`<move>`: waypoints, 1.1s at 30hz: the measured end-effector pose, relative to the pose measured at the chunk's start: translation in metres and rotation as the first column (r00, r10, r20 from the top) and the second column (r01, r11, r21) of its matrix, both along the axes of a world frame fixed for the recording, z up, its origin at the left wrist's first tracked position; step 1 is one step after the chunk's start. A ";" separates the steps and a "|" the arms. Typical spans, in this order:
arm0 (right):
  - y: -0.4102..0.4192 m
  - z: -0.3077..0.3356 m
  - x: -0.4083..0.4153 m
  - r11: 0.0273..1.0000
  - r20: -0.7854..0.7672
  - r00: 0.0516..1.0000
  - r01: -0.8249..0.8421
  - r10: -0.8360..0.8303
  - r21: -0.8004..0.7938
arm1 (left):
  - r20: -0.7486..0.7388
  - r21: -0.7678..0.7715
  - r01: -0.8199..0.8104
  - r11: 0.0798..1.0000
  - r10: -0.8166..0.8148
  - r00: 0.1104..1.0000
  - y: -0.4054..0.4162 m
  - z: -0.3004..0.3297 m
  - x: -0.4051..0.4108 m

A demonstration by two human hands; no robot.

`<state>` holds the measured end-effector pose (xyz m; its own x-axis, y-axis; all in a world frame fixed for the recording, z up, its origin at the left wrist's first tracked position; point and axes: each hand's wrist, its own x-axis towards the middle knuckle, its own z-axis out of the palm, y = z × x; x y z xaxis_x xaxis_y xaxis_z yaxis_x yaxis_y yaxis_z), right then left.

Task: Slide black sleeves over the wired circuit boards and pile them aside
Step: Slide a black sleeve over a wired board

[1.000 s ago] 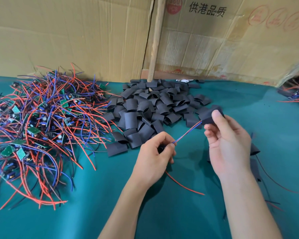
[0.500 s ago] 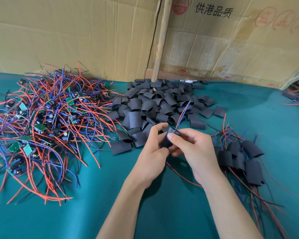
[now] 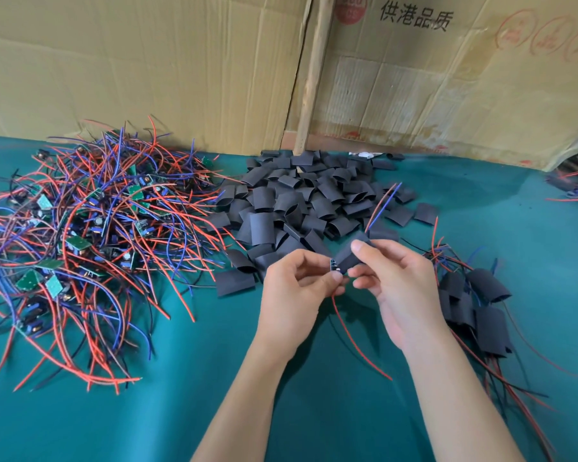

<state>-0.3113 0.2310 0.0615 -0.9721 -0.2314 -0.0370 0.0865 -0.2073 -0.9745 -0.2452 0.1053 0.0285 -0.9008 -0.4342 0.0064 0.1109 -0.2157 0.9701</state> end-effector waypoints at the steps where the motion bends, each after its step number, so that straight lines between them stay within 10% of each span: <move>1: -0.001 0.000 0.000 1.000 0.003 1.000 0.006 -0.006 -0.015 | -0.003 -0.003 -0.003 1.000 0.003 1.000 0.000 0.000 0.000; 14: 0.011 0.003 -0.002 0.986 -0.208 0.977 -0.006 0.040 0.164 | 0.000 0.048 -0.008 0.999 0.008 1.000 0.001 0.006 0.003; 26: -0.008 0.005 0.009 0.991 0.165 0.978 -0.131 0.127 0.015 | 0.036 -0.268 -0.164 0.949 0.180 0.983 0.012 0.000 -0.002; 33: 0.033 0.026 -0.003 0.979 -0.022 0.994 0.107 -0.105 0.173 | 0.023 -0.149 0.059 0.987 -0.056 0.998 0.007 0.004 0.001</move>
